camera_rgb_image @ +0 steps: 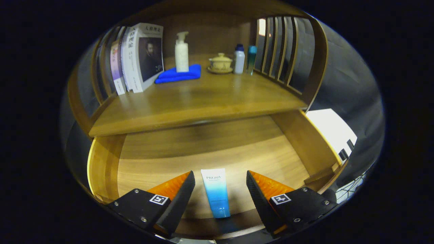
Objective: Pull open the drawer, take out the items inside it, and place them on the countertop above the cabinet.
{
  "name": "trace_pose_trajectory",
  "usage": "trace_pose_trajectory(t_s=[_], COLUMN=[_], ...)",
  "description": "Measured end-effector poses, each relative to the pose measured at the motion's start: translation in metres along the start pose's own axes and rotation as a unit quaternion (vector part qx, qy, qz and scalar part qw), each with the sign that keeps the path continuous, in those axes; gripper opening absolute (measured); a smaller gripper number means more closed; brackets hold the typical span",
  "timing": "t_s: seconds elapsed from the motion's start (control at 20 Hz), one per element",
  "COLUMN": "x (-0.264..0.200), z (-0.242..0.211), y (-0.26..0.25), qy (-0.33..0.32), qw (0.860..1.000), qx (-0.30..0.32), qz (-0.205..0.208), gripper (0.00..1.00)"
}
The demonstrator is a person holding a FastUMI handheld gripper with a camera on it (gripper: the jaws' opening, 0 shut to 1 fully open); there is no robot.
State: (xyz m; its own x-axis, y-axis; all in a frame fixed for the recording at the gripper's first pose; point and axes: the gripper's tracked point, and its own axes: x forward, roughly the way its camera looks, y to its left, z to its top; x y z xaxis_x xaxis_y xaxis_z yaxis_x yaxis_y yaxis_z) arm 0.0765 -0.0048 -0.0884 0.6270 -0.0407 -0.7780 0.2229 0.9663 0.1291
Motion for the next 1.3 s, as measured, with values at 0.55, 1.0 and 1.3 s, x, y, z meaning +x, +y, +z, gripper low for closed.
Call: trace_pose_trajectory(t_s=[0.55,1.0,1.3], x=[0.024,0.033,0.036], z=[-0.031,-0.048,-0.049], y=[-0.008,-0.007,-0.001], qy=[0.117,0.163,0.164], qw=[0.993,0.986,0.986], qx=[-0.001,0.020,0.040], qz=[-0.031,-0.021,-0.006], gripper=[0.95,0.92,0.80])
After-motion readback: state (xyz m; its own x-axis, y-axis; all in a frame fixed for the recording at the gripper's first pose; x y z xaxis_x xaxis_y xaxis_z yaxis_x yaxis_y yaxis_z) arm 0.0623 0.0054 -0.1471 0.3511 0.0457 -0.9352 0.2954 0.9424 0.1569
